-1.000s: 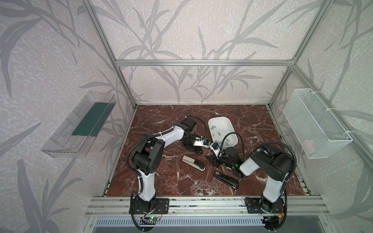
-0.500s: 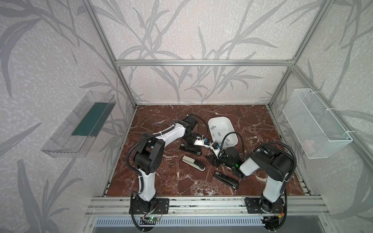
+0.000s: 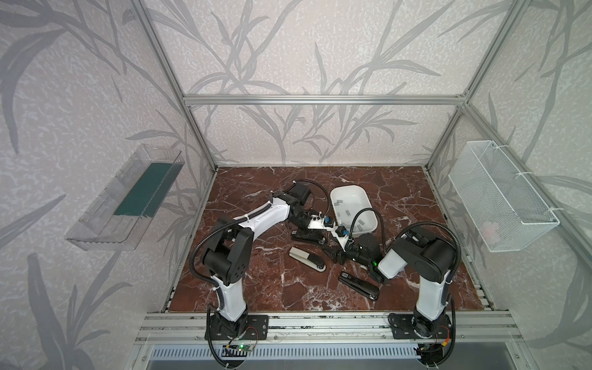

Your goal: Load the staples into the stapler

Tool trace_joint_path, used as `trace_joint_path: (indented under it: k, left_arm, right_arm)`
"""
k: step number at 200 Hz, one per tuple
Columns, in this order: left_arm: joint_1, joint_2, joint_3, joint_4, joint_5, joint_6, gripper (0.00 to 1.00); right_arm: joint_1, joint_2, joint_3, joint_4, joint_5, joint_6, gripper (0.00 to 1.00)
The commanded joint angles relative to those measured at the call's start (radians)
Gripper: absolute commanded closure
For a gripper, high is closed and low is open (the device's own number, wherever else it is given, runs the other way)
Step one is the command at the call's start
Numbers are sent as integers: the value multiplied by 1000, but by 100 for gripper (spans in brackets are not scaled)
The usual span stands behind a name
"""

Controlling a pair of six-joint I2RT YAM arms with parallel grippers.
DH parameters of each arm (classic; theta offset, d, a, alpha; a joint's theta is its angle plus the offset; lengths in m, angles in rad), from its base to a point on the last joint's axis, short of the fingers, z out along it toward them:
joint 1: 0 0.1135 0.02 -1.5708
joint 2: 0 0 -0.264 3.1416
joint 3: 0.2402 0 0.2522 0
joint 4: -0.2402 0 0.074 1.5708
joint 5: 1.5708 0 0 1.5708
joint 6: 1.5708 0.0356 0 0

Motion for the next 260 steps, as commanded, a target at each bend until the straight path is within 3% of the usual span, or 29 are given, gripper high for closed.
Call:
trace_joint_path:
  k: [1,117,153,199,238,260]
  left_arm:
    - [-5,-51,-5,1,76,3,87]
    - [-16,-15,-1,-40,99,42,91]
    - [-25,-6,-1,-42,75,43,91]
    - [-31,-1,-7,-47,74,47,92]
    - [-31,-10,-10,-48,74,49,93]
    - [-31,-5,-7,-54,78,52,93]
  right_arm:
    - [-4,-8,5,75,-21,-9,33]
    - [-3,-74,55,-85,-37,-55,31]
    - [-4,-100,71,-134,-48,-64,36]
    - [-4,-127,55,-140,-36,-77,35]
    - [-3,-110,45,-93,-53,-61,47]
    - [-4,-112,43,-86,-62,-59,61]
